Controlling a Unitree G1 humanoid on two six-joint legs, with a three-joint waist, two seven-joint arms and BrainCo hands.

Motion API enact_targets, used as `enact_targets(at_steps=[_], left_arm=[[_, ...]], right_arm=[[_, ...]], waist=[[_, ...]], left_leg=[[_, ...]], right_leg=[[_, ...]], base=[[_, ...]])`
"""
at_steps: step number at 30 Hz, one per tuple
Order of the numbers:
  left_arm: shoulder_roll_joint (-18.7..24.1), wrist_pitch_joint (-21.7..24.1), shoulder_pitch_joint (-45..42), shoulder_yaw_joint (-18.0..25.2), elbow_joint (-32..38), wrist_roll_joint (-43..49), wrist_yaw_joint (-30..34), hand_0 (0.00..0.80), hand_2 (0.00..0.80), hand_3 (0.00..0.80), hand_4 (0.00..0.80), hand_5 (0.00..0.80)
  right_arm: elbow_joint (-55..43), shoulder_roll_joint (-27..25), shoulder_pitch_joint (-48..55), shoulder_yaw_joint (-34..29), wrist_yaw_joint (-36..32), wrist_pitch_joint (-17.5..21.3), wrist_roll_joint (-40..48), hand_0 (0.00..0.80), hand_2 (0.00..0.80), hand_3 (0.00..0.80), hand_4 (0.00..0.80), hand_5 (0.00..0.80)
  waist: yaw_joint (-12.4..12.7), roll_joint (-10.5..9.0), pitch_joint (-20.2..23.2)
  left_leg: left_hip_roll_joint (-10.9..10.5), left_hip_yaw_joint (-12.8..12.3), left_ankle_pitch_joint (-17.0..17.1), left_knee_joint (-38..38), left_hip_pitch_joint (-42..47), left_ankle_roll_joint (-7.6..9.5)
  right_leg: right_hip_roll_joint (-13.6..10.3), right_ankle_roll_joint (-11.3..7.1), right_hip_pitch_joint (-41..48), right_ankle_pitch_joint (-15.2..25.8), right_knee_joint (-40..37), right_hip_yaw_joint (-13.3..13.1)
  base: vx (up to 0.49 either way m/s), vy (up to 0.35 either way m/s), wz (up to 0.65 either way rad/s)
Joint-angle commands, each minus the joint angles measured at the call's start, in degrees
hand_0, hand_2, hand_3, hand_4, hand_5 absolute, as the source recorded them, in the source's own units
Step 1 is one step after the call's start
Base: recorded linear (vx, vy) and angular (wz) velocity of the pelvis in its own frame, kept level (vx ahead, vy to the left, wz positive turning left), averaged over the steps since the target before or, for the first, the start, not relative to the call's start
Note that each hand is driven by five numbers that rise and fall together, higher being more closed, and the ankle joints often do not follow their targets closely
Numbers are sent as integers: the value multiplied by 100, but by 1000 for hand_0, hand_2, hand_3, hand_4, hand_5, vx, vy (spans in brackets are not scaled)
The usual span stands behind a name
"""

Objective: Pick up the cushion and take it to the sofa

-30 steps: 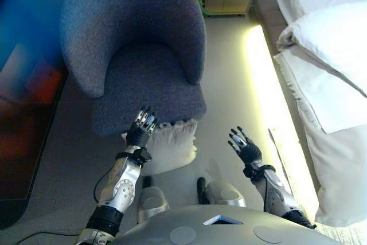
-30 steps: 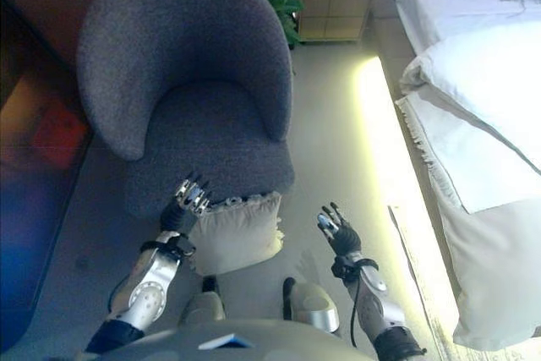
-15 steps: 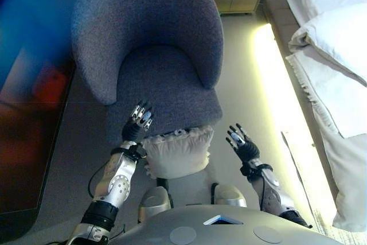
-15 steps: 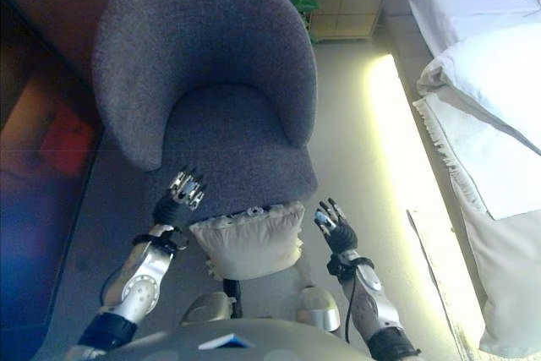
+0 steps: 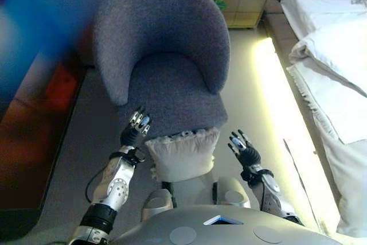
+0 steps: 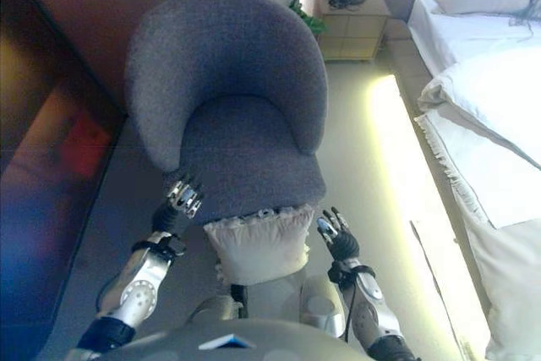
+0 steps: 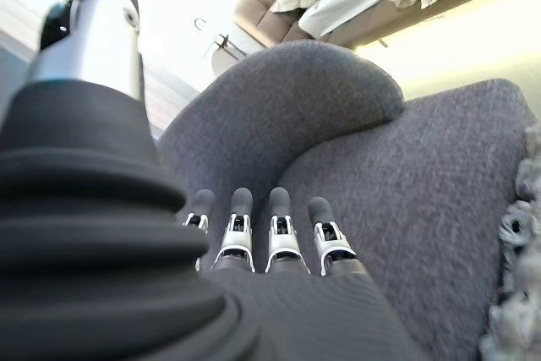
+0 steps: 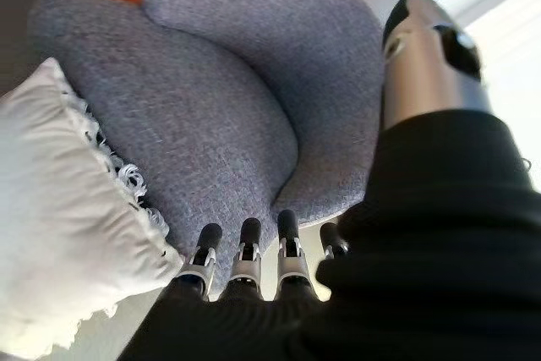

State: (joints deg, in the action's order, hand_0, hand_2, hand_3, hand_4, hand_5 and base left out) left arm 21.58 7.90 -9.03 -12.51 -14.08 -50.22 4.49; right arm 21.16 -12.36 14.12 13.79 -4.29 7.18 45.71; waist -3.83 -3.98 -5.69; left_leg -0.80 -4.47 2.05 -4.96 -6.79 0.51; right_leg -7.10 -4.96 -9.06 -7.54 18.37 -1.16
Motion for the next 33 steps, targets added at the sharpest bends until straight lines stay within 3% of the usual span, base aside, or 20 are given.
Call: enact_targets(at_steps=[1, 3, 8, 13, 16, 20, 22, 23, 27, 29, 33], left_arm=[[-85, 247, 90, -125, 460, 93, 131, 0, 0, 0, 0, 0], [-54, 247, 46, -58, 495, 115, 170, 0, 0, 0, 0, 0], [-158, 294, -218, 118, 549, 212, 106, 0, 0, 0, 0, 0], [-170, 358, -170, 111, 442, 250, -62, 0, 0, 0, 0, 0], [-140, 407, -245, 272, 332, 161, -25, 0, 0, 0, 0, 0], [-252, 388, -375, 344, 456, 139, -72, 0, 0, 0, 0, 0], [-292, 420, -373, 337, 499, 88, -103, 0, 0, 0, 0, 0], [-335, 475, -357, 311, 520, 99, -142, 0, 0, 0, 0, 0], [-367, 432, -239, 272, 443, 39, -164, 0, 0, 0, 0, 0], [-391, 399, -122, 271, 366, 96, -127, 0, 0, 0, 0, 0], [-353, 418, -193, 219, 326, 298, -198, 0, 0, 0, 0, 0]], right_arm=[[-440, -76, -91, -19, 32, 303, 150, 0, 0, 0, 0, 0], [-322, -105, -301, -49, -29, 224, 227, 0, 0, 0, 0, 0], [-255, -30, -420, -55, -169, 5, 141, 0, 0, 0, 0, 0], [-173, 32, -522, 137, -230, 0, 67, 0, 0, 0, 0, 0], [-284, -72, -567, 245, -325, -220, 0, 0, 0, 0, 0, 0], [-564, -216, -310, 206, -361, -513, -134, 0, 0, 0, 0, 0], [-545, -298, -319, 216, -373, -495, -179, 0, 0, 0, 0, 0], [-522, -375, -361, 215, -400, -499, -165, 0, 0, 0, 0, 0], [-375, -435, -424, 196, -463, -243, -199, 0, 0, 0, 0, 0], [-373, -436, -518, 139, -387, -228, -144, 0, 0, 0, 0, 0], [-342, -337, -490, 50, -365, -140, -119, 0, 0, 0, 0, 0]], waist=[[-324, -1, -134], [-245, -46, -174], [54, -100, -90], [205, -148, 7], [201, -106, 46], [87, -84, 73], [88, -81, 21], [117, -54, -37], [208, 138, -70], [215, 190, -60], [203, 281, 5]], left_leg=[[-156, 16, -524, 299, 887, 169], [-61, -7, -562, 301, 909, 155], [125, -200, -519, 86, 803, 151], [288, -285, -529, -51, 741, 10], [575, -453, -416, 83, 884, -140], [822, -534, -408, -306, 738, -303], [928, -450, -317, -796, 517, -405], [978, -279, -84, -1168, 320, -502], [915, -216, 256, -309, 232, -576], [834, -104, 146, -72, 293, -513], [711, -154, 85, 269, 544, -444]], right_leg=[[-140, -388, -235, 2115, -1124, -162], [-165, -417, -224, 2118, -1105, -166], [-382, -379, 160, 1812, -643, 257], [-581, -389, 583, 1657, -1261, 531], [-462, -406, 703, 1402, -1441, 583], [-257, -231, 711, 1144, -1411, 407], [-205, -110, 719, 1122, -1413, 405], [-136, -14, 775, 1111, -1451, 389], [-82, -26, 922, 1034, -1583, 589], [-187, -65, 880, 993, -1506, 697], [-386, -205, 908, 1027, -1474, 915]], base=[[28, -105, 48], [19, -97, 24], [55, -114, -10], [108, -212, -25], [138, -221, -25], [73, -157, -24], [-22, -82, -16], [-19, -36, -14], [-11, 81, -9], [-25, 126, 18], [6, 154, 16]])
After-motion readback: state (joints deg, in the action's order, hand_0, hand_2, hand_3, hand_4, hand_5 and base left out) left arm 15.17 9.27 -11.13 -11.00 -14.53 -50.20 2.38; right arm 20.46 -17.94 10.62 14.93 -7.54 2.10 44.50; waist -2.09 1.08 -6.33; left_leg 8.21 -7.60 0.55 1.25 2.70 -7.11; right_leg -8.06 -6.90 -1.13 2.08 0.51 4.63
